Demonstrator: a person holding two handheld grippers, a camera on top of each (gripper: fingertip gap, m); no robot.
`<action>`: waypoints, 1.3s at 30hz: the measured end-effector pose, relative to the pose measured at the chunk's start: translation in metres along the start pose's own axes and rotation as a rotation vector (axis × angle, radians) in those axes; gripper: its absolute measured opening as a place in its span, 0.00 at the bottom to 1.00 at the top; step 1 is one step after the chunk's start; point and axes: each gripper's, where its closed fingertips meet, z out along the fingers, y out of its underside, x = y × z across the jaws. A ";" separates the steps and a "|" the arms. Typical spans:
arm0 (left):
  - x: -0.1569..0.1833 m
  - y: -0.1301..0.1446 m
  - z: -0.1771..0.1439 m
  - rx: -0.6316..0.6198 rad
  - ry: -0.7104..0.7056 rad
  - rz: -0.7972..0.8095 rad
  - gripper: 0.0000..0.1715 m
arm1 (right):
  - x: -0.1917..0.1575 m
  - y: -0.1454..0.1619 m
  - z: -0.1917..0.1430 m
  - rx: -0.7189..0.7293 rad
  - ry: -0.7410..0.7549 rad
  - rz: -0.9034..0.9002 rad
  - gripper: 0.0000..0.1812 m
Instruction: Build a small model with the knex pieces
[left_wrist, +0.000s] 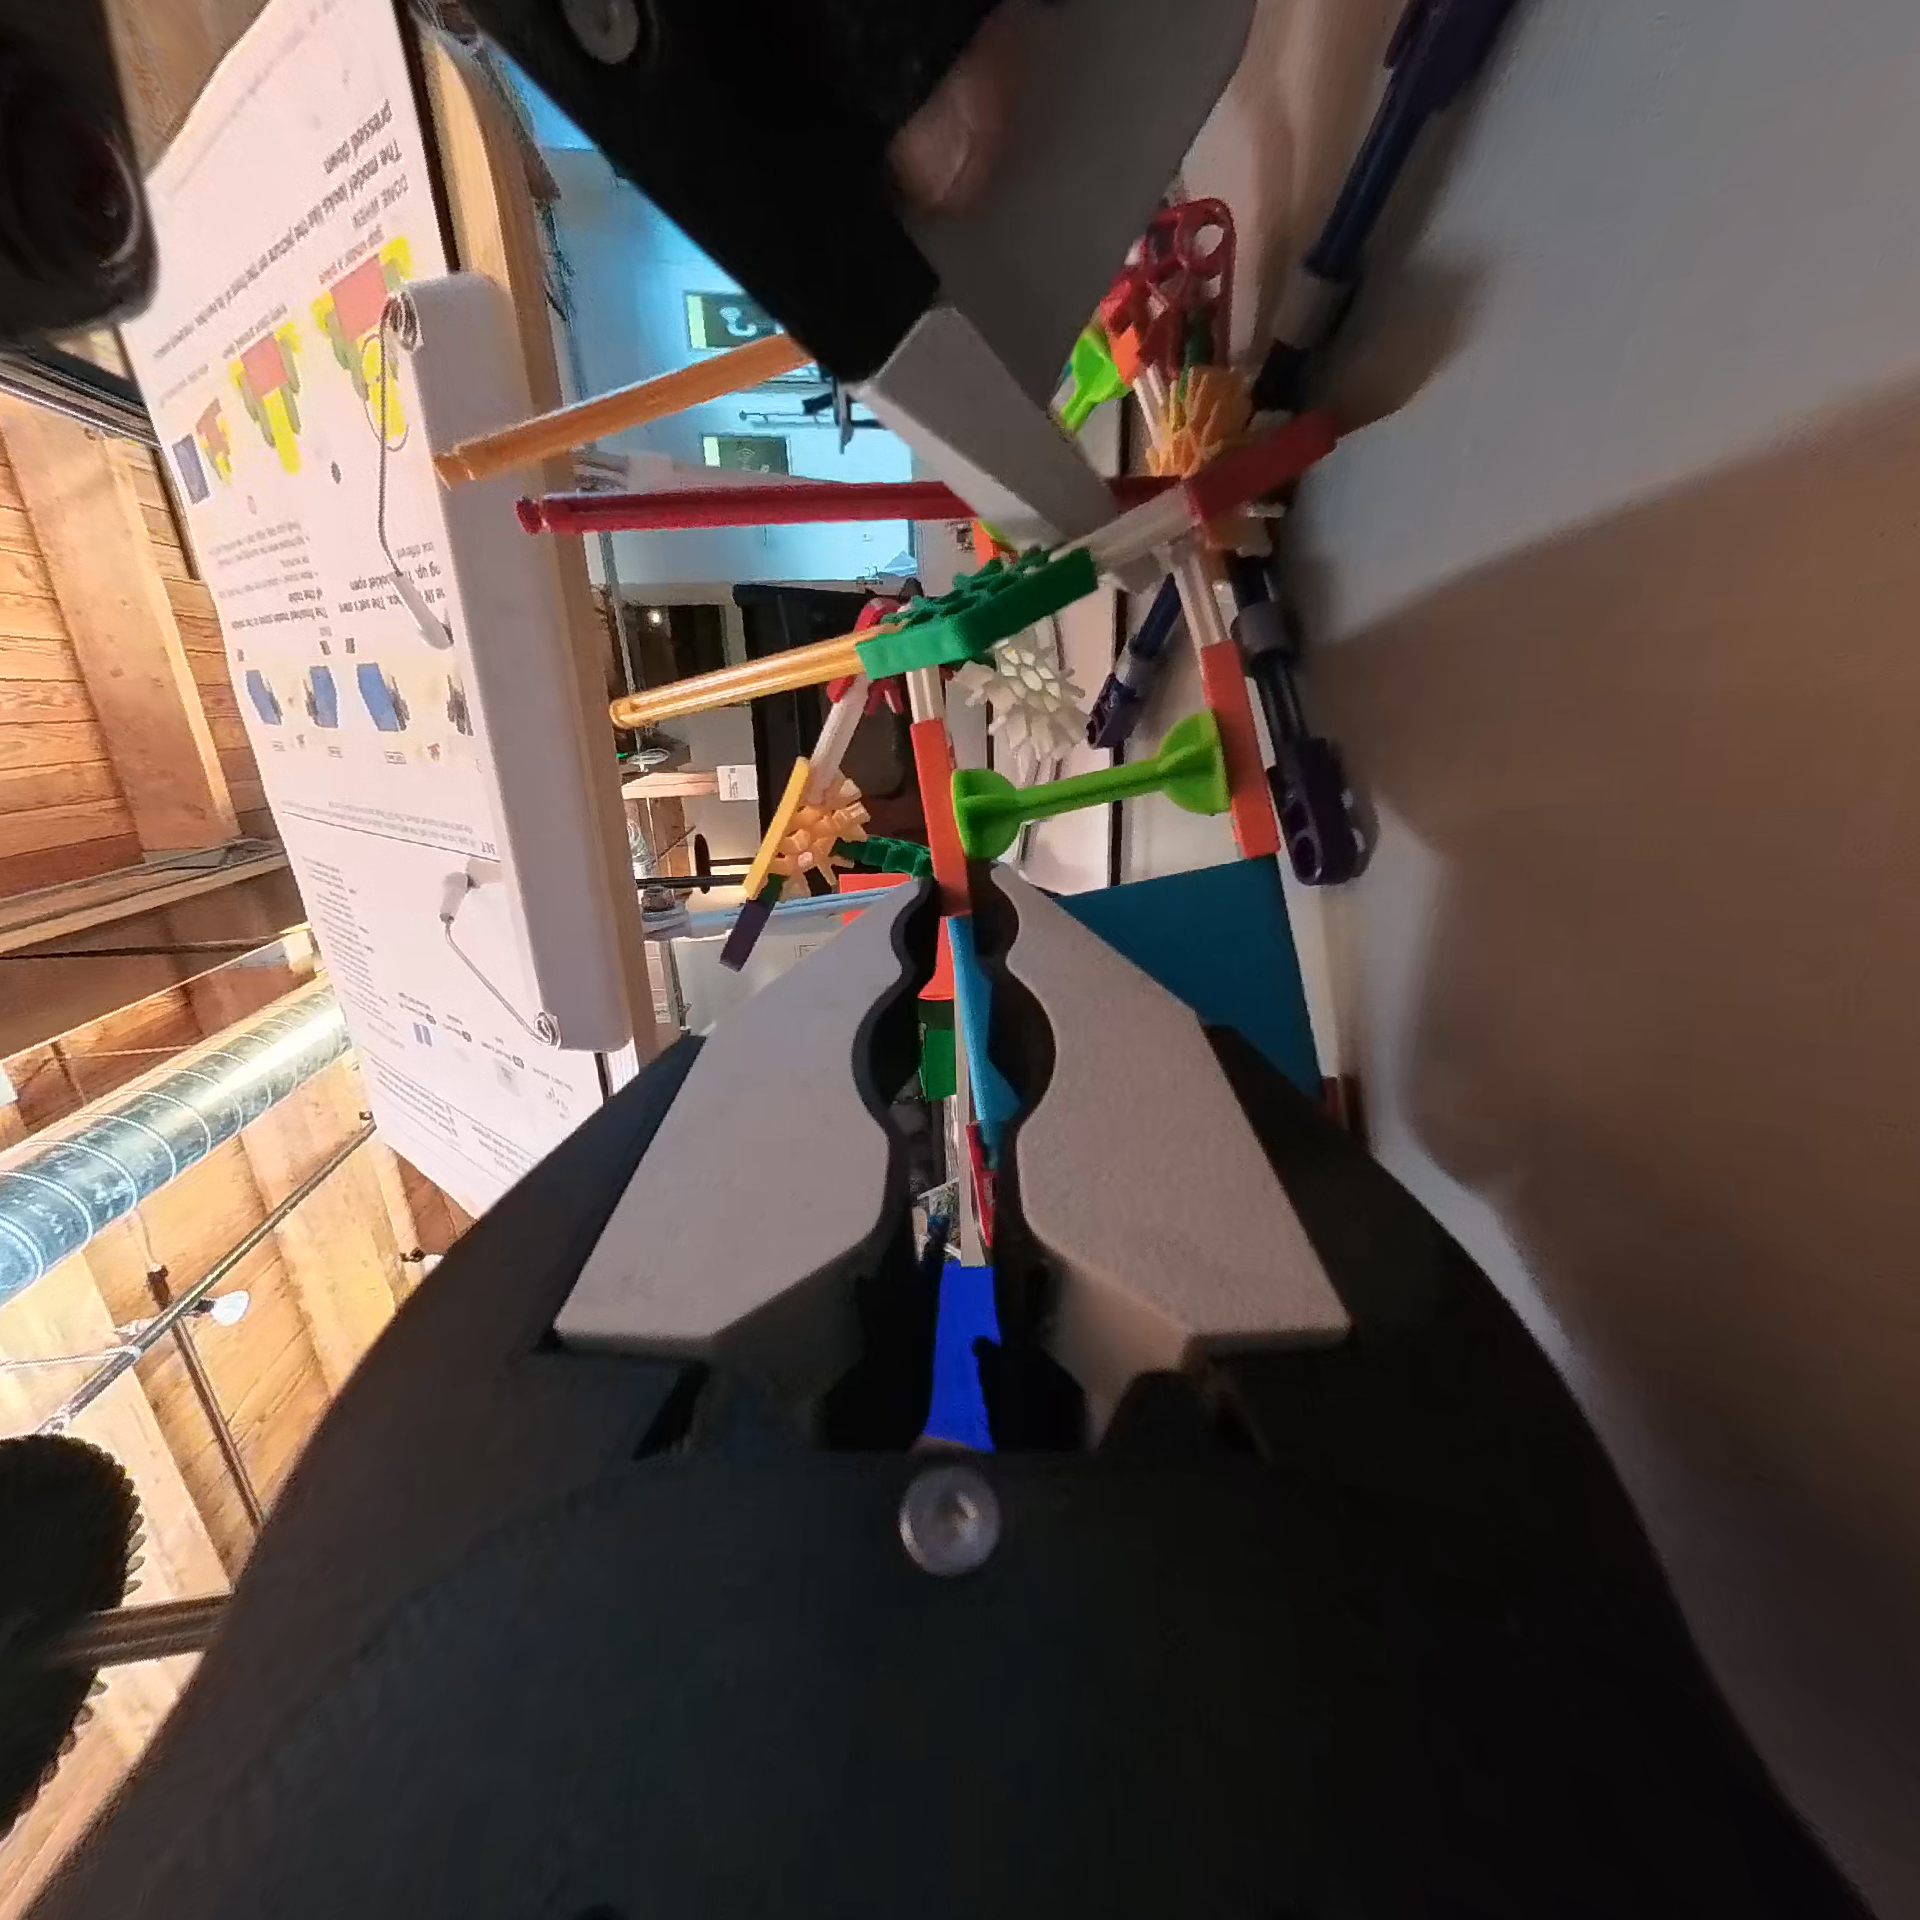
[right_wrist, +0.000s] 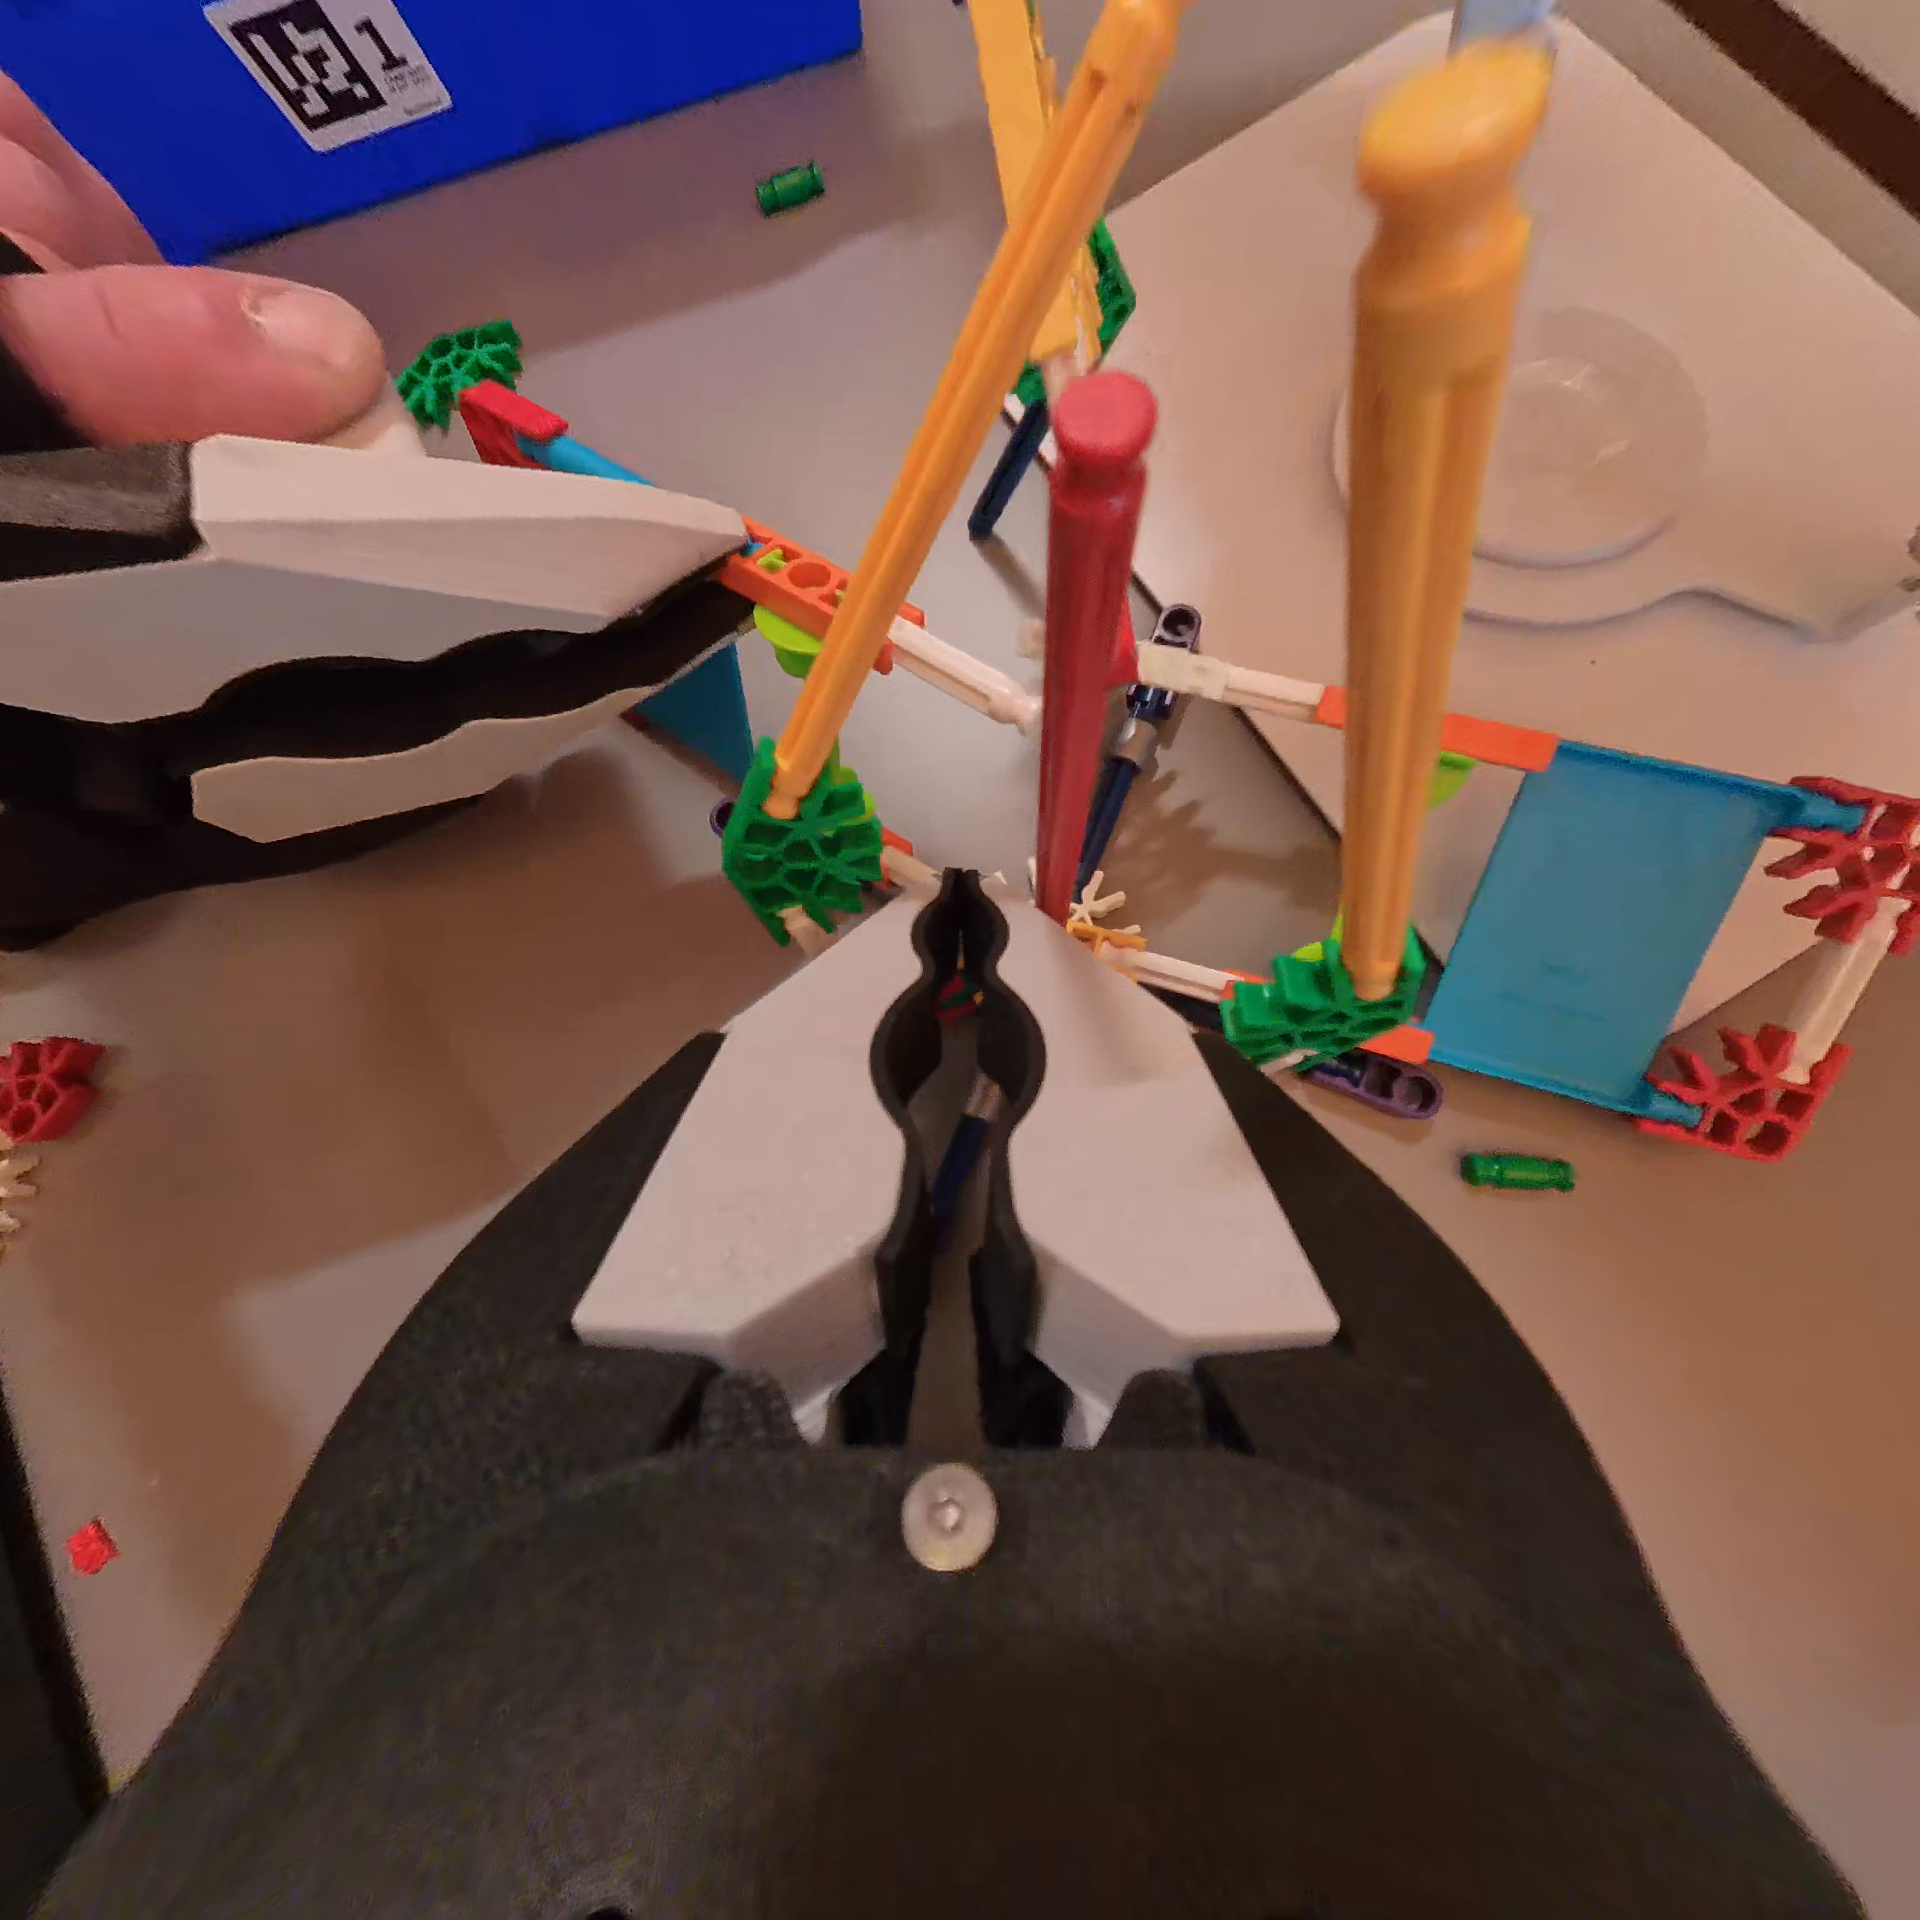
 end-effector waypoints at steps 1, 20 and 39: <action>0.000 0.000 0.000 -0.001 0.002 -0.003 0.02 | 0.000 -0.003 -0.002 0.010 0.003 -0.006 0.00; -0.003 -0.006 -0.004 0.000 -0.020 0.004 0.01 | 0.007 0.009 0.002 -0.101 0.105 -0.127 0.00; -0.007 -0.014 -0.005 0.028 0.018 -0.063 0.02 | 0.010 0.008 0.003 -0.152 0.079 -0.132 0.00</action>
